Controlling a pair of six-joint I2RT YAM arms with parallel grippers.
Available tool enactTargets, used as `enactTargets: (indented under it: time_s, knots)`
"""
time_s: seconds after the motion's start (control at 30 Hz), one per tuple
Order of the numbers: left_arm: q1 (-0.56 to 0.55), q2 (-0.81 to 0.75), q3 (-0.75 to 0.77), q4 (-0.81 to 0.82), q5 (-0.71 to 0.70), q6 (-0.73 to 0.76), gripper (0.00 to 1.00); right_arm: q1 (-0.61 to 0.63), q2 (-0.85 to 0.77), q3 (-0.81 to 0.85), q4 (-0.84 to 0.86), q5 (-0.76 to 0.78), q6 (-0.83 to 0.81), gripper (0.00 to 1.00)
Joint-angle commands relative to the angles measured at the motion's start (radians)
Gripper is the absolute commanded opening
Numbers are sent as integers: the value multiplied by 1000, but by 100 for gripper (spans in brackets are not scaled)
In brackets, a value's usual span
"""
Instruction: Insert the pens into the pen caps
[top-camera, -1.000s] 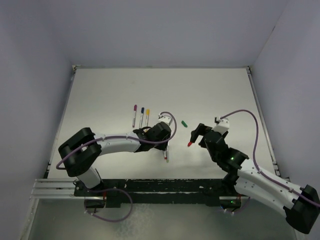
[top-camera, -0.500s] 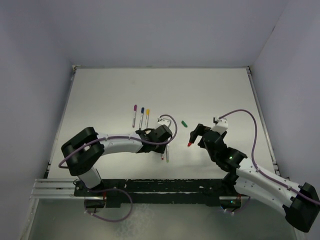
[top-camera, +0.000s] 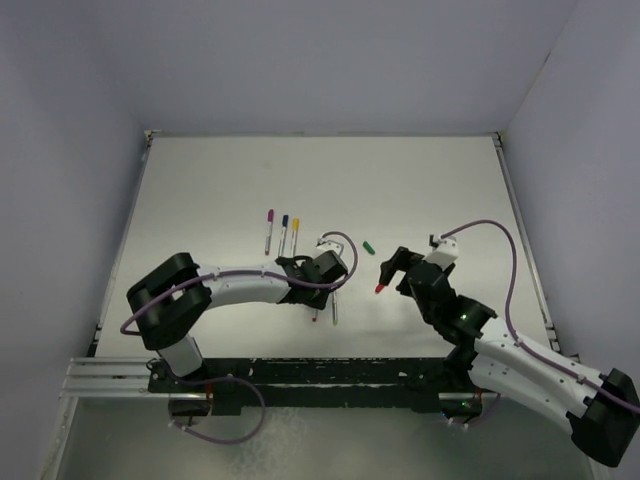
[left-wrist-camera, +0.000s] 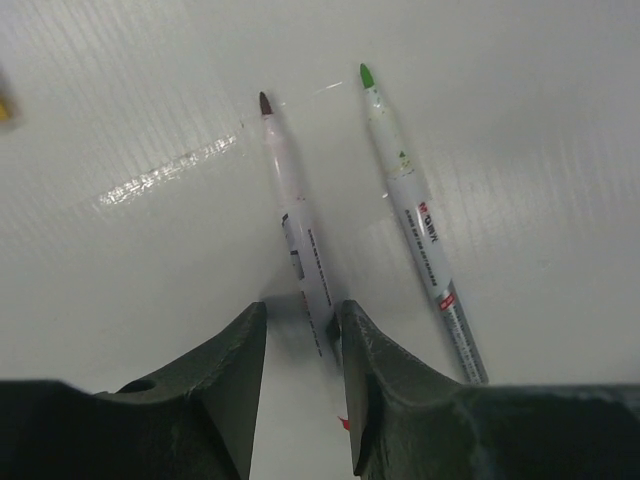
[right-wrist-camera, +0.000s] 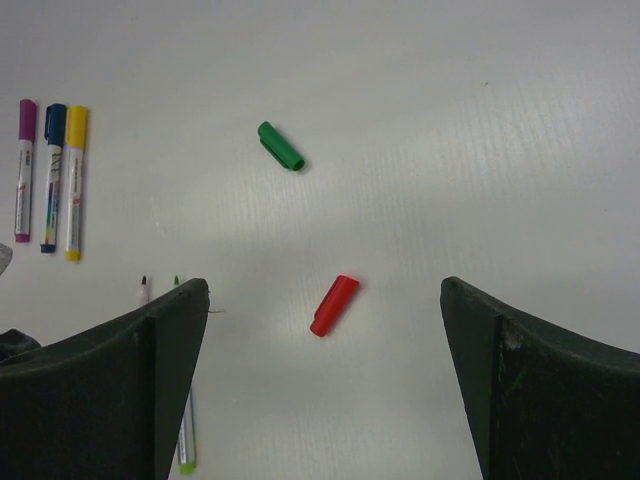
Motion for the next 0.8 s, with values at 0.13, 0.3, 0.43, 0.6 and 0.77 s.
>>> enactTargets:
  time_s: [0.13,0.3,0.43,0.6,0.77]
  knots:
    - [-4,26,60,-255,-34,61,34,-1,-13,4,6,41,52,99]
    - [-3,44,49,-210,-68,88,36,0,-6,5,10,26,50,99]
    - [-1,72,61,-180,-76,108,38,-1,-10,9,6,18,44,98]
    - [25,89,49,-142,-58,117,38,-1,-28,9,-12,24,42,98]
    - [84,85,4,-92,-6,124,38,0,-46,11,-34,26,41,98]
